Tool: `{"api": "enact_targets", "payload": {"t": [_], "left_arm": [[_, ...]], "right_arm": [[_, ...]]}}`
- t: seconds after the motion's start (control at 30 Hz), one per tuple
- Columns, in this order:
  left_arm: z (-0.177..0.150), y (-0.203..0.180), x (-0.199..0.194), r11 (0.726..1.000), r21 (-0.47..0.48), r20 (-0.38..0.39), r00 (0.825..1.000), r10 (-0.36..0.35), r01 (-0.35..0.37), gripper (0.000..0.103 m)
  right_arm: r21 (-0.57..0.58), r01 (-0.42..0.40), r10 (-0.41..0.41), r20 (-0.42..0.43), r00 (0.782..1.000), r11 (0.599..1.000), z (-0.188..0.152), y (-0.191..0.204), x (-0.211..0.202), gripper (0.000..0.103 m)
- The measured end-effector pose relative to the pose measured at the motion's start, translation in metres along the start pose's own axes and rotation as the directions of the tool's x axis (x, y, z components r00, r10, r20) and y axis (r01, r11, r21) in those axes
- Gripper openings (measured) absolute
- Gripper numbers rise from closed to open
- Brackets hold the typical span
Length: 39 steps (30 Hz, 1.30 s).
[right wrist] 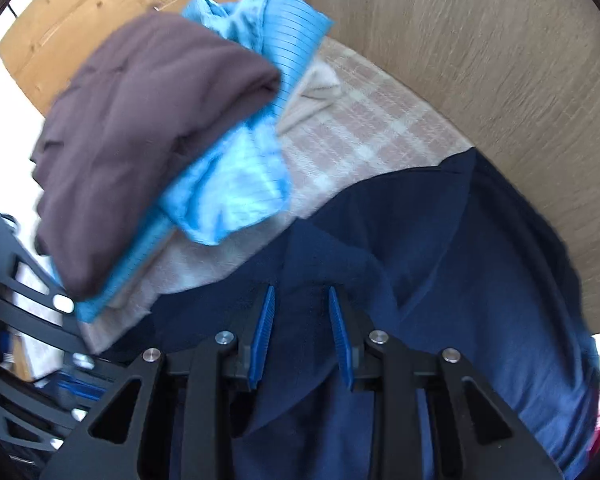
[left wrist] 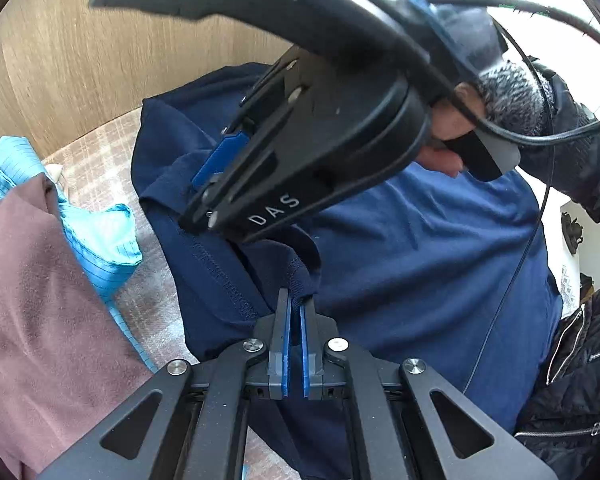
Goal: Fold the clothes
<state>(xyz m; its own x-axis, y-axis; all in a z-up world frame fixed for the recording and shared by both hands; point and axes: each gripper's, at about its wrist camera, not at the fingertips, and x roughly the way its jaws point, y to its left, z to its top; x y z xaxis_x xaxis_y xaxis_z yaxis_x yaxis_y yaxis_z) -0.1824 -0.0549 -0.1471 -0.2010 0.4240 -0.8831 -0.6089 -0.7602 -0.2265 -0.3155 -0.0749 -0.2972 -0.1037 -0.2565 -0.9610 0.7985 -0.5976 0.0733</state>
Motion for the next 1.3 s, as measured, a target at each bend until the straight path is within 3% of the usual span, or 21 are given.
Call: {"api": "enact_targets", "payload": {"t": [0.03,0.1,0.13,0.3,0.43,0.5,0.67,1.0,1.3], "left_arm": [[0.0,0.001,0.0,1.0,0.0,-0.004,1.0,0.006,-0.006,0.003],[0.0,0.0,-0.001,1.0,0.01,-0.016,1.0,0.027,-0.027,0.003],[-0.001,0.0,-0.001,0.999,0.016,-0.022,0.999,0.038,-0.037,0.003],[-0.004,-0.001,-0.004,0.997,0.045,-0.065,0.996,0.06,-0.057,0.004],[-0.009,-0.005,-0.006,0.997,0.042,-0.091,0.994,0.064,-0.061,0.025],[-0.012,-0.006,-0.012,0.995,0.05,-0.078,0.993,0.091,-0.088,0.03],[-0.013,-0.01,-0.011,0.988,0.037,-0.079,0.985,0.154,-0.152,0.03],[-0.022,-0.005,-0.029,0.981,-0.045,-0.027,0.982,0.186,-0.187,0.034],[0.0,-0.011,0.005,0.984,0.014,-0.041,0.984,0.176,-0.175,0.034]], "right_arm": [[0.001,0.026,-0.026,-0.01,1.0,1.0,-0.001,-0.004,0.002,0.027],[0.041,0.02,-0.019,-0.008,1.0,0.999,-0.003,-0.017,-0.001,0.011],[0.06,0.015,-0.015,-0.003,1.0,0.998,-0.005,-0.023,-0.004,0.007],[0.122,-0.031,0.019,0.1,0.995,0.992,-0.012,-0.044,-0.044,0.007],[0.147,-0.051,0.03,0.144,0.989,0.988,-0.011,-0.053,-0.064,0.007],[0.158,-0.058,0.035,0.144,0.989,0.986,-0.011,-0.055,-0.065,0.007],[0.171,-0.066,0.043,0.135,0.99,0.983,-0.017,-0.061,-0.062,0.007],[0.179,-0.069,0.044,0.139,0.989,0.981,-0.024,-0.069,-0.06,0.007],[0.175,-0.07,0.047,0.132,0.99,0.982,-0.025,-0.069,-0.059,0.007]]}}
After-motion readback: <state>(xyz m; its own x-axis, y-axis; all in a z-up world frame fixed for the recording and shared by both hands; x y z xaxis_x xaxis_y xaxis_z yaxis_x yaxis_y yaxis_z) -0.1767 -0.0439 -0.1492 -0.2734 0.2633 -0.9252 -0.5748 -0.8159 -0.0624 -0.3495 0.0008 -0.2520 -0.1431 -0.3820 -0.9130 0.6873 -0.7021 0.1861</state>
